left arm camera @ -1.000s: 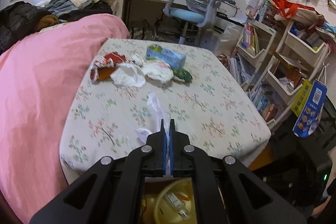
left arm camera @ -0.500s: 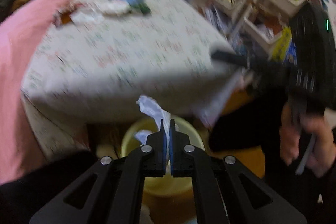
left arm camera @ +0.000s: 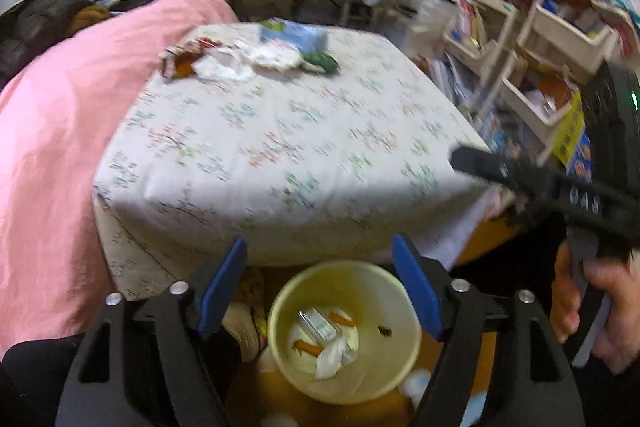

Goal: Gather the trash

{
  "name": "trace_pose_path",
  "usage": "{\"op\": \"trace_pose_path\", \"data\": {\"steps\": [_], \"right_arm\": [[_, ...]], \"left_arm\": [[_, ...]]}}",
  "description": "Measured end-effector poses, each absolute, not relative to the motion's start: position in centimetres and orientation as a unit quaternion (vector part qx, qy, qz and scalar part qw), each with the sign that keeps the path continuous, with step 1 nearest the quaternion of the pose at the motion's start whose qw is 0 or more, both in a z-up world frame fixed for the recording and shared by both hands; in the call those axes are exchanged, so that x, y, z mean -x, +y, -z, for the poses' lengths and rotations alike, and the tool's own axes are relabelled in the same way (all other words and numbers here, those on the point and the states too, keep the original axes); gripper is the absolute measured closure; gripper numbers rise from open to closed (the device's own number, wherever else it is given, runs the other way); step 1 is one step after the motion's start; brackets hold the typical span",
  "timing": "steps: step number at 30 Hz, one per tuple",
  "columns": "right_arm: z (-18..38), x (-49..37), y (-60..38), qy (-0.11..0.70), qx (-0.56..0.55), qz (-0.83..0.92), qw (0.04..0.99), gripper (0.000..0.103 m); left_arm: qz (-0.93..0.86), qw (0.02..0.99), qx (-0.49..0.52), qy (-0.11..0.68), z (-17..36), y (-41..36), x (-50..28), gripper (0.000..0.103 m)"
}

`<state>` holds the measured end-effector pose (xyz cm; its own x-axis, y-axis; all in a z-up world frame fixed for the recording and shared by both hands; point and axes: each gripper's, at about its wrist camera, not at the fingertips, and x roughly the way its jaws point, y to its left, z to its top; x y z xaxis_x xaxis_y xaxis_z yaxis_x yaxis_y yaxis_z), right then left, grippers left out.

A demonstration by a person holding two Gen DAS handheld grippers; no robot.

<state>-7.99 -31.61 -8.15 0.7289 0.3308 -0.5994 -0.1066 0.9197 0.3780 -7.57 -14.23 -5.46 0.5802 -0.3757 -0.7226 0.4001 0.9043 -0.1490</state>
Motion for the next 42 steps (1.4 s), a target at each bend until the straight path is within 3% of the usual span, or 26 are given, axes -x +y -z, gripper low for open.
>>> {"op": "trace_pose_path", "data": {"steps": [9, 42], "right_arm": [[8.4, 8.0, -30.9, 0.351, -0.142, -0.119, 0.918, 0.043], [8.3, 7.9, -30.6, 0.351, -0.134, -0.118, 0.919, 0.043]], "left_arm": [[0.174, 0.906, 0.022, 0.385, 5.1, -12.8, 6.9, 0.023], [0.157, 0.921, 0.005, 0.356, 4.6, -13.0, 7.3, 0.015]]}}
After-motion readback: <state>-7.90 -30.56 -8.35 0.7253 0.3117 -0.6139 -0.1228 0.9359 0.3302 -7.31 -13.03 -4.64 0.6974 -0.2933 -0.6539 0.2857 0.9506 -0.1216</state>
